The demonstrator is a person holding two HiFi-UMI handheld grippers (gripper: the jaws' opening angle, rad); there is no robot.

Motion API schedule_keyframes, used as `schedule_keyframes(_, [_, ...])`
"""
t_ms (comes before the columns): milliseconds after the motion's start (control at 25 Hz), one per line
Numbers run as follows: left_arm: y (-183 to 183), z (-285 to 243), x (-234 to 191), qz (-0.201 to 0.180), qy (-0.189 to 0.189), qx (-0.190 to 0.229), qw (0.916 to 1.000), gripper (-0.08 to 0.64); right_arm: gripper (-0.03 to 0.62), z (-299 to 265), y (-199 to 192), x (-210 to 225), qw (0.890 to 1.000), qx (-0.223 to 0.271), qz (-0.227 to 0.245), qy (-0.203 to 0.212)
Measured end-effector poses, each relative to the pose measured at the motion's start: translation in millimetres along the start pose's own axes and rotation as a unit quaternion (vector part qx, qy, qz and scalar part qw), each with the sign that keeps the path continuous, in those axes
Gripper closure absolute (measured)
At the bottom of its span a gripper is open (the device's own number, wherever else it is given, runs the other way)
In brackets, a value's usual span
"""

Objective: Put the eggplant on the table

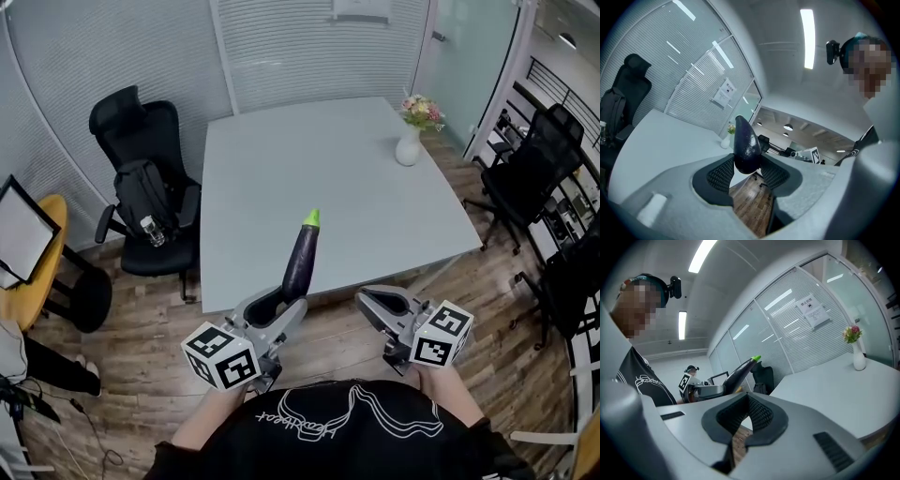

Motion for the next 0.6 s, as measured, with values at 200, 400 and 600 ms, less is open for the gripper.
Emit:
schedule_keyframes(200, [-0.5,-3.3,-16.3,0.002,0.011,-0.002,0.9999,0.377,0.583,-13.0,-4.3,12.6,1.0,-0.006,-0.006,0.002])
schedule_keyframes(400, [-7.6,-12.2,-35.4,0.006,0.028,-0.015,0.9995,0.377,0.583,-23.7,-8.5,31.2,1.0,-0.011,-0.019,0.005])
schedule_keyframes(600, [-11.0,-38.6,-55.6,0.006,0.04,-0.027,0.9988,0.377,0.583,-34.1,-4.7,64.0,0.999,-0.014,-0.031,0.003])
Point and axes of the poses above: the fingertips, and each gripper's own axes: z backward along the fingers, x to its right, y out of its top, the point moved 3 cm from there along z, backward along the fingers, and after that the axes turned 13 degrees about x, right-handed, at the moved point
